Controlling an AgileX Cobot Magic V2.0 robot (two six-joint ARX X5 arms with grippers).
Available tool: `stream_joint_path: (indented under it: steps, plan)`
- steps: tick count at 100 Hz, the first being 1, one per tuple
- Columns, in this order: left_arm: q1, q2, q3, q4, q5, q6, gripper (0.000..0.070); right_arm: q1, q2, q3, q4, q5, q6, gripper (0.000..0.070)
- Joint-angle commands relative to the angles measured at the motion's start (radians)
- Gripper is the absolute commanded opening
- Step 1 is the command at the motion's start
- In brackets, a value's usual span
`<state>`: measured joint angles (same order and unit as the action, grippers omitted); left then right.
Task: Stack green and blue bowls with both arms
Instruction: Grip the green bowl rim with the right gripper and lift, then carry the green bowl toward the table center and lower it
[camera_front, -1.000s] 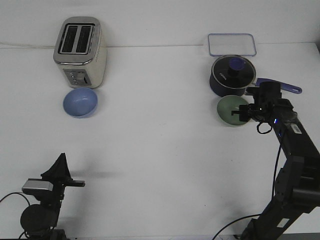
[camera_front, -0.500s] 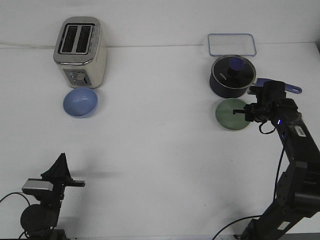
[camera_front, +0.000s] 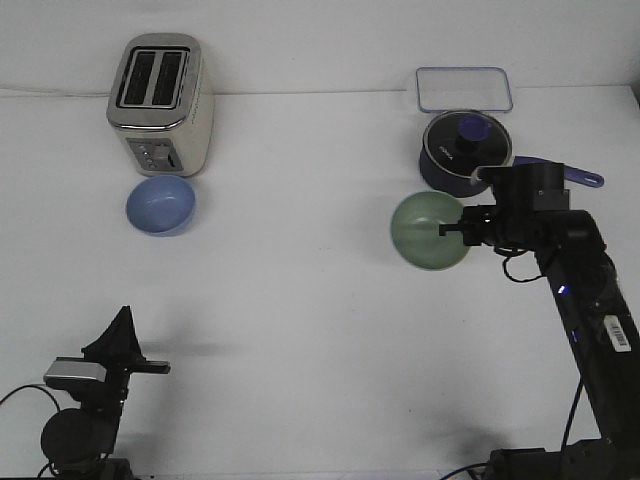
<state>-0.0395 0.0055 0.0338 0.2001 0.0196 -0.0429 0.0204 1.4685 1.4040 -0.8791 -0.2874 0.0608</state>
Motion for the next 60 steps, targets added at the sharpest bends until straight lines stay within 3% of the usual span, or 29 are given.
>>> stream_joint_path:
  steps: [1,31,60]
  plan:
    - [0.001,-0.002,-0.02,0.01,-0.005,0.005,0.0011,0.046,0.013,0.017,-0.003,-0.004,0.036,0.0]
    - [0.001,-0.002,-0.02,0.01,-0.005,0.005,0.0011,0.295,0.082,0.015,0.032,0.022,0.103,0.0]
    - [0.001,-0.002,-0.02,0.01,-0.005,0.005,0.0011,0.439,0.21,0.015,0.07,0.035,0.129,0.0]
